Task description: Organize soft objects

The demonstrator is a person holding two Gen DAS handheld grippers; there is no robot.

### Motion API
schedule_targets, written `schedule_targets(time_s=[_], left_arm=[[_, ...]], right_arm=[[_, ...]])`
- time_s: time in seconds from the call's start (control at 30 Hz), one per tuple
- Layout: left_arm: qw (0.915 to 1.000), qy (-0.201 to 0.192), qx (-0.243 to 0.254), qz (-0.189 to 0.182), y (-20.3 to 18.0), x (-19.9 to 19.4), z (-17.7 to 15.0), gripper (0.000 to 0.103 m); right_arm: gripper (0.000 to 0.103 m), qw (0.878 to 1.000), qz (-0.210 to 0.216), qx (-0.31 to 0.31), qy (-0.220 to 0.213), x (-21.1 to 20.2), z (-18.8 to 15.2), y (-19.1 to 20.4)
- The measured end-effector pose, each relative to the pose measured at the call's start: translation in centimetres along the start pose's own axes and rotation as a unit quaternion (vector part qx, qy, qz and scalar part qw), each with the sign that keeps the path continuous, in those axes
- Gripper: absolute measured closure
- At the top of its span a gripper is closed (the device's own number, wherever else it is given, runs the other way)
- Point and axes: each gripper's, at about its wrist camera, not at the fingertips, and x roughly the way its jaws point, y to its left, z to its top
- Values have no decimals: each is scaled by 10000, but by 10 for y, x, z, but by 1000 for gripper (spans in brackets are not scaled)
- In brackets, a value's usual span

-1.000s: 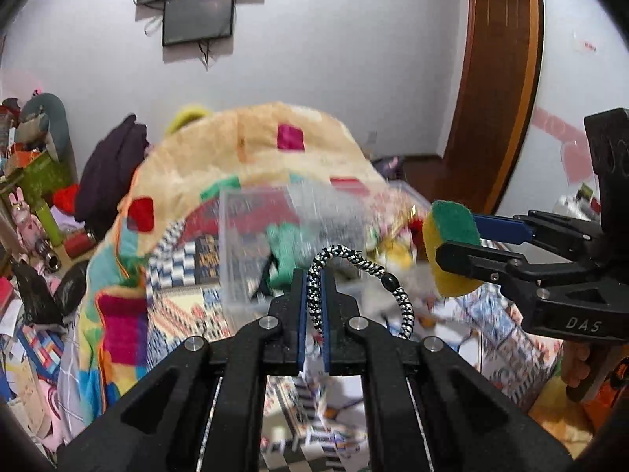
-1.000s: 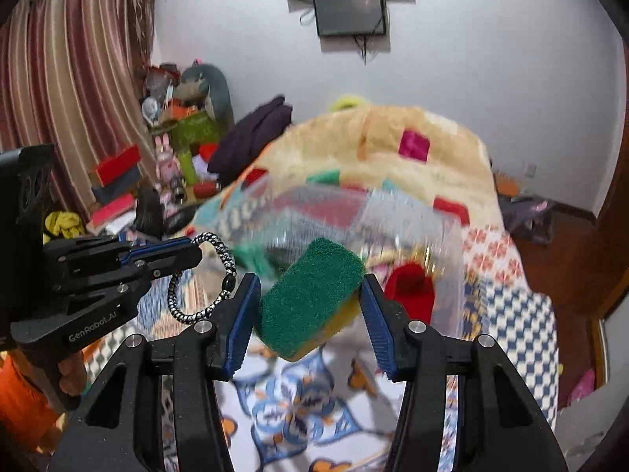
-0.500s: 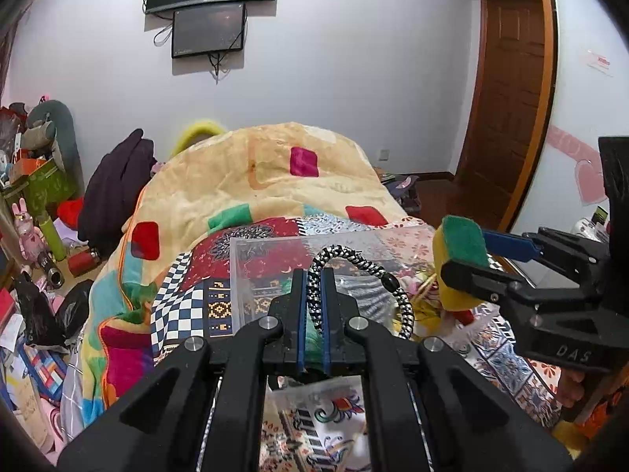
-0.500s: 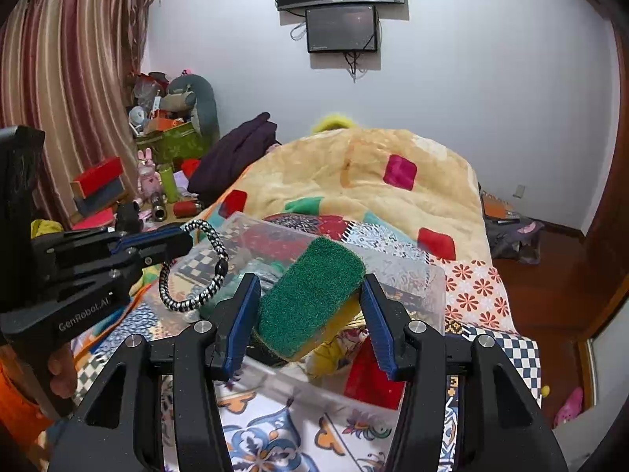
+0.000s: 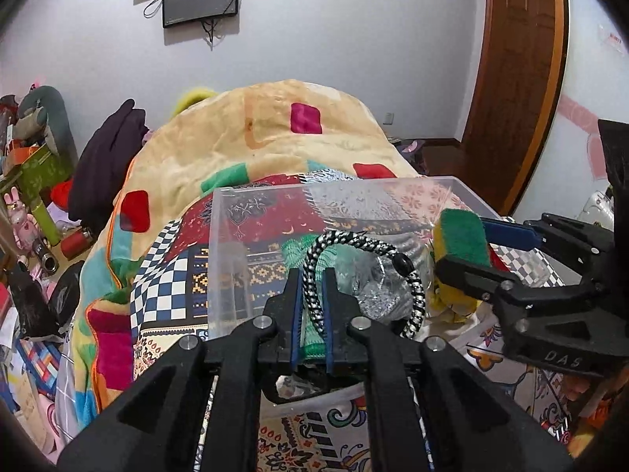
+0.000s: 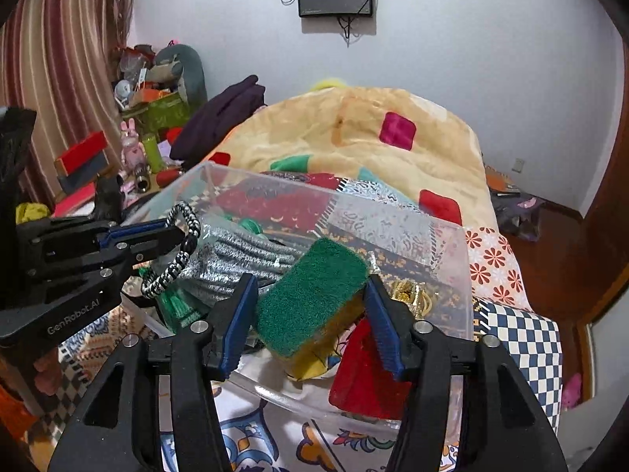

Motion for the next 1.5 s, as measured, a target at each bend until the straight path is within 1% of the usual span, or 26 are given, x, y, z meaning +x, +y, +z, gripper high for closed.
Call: schedule_targets(time_s=[0.03, 0.1, 0.2, 0.27, 0.43, 0.6, 0.83, 0.9, 0.97, 1.03, 1.1, 1.13, 1.2, 1.23, 1.3, 1.4, 1.5], left_arm=[[10000, 3, -10, -12, 1, -1, -1, 90], [10000, -16, -35, -2, 1, -5, -1, 78], [9999, -104, -72, 18, 3, -13, -2, 68], [9998, -153, -95, -1, 4, -19, -1, 66], [9992, -351, -141, -117, 3, -42, 3, 63], [9969, -731, -148, -240, -3, -78, 9, 59], [9898, -1335, -159, -472, -16, -134, 11, 55], [9875, -1488, -136, -498, -21, -146, 10, 49], [9852, -1639, -79, -490, -27, -158, 7, 45], [9830, -1785, -2, -442, -33, -168, 5, 41], [9812, -1889, 17, -404, -37, -176, 2, 31], [9802, -1945, 7, -384, -38, -179, 0, 29], [9789, -2017, -1, -340, -41, -183, -2, 21], [9784, -2046, -1, -310, -42, -185, -4, 19], [9771, -2116, -20, -221, -44, -187, -7, 8], [9762, -2166, -32, -122, -45, -188, -10, 6], [9771, -2121, -81, -155, -42, -185, -12, 6]], right_arm=[[47, 10000, -37, -53, 14, 0, 0, 2], [43, 9999, -57, -100, 31, 0, 0, 3], [38, 10000, -4, -75, 43, -3, 1, 1], [35, 10000, 41, -18, 14, -9, 2, -2], [35, 9998, 119, 79, -162, -30, 7, -6], [35, 9985, 192, 182, -489, -64, 12, -10], [35, 9936, 307, 225, -1063, -119, 16, -6], [31, 9918, 314, 205, -1220, -132, 14, -3], [23, 9896, 332, 163, -1388, -145, 12, 2], [21, 9870, 313, 72, -1576, -157, 9, 7], [17, 9842, 302, 40, -1743, -165, 7, 11], [13, 9831, 302, 42, -1804, -167, 6, 12], [9, 9820, 309, 56, -1865, -169, 4, 13], [6, 9816, 308, 65, -1884, -169, 3, 13], [3, 9812, 270, 78, -1907, -167, 1, 13], [2, 9817, 222, 120, -1889, -166, -4, 12], [2, 9826, 252, 193, -1831, -161, -3, 9]])
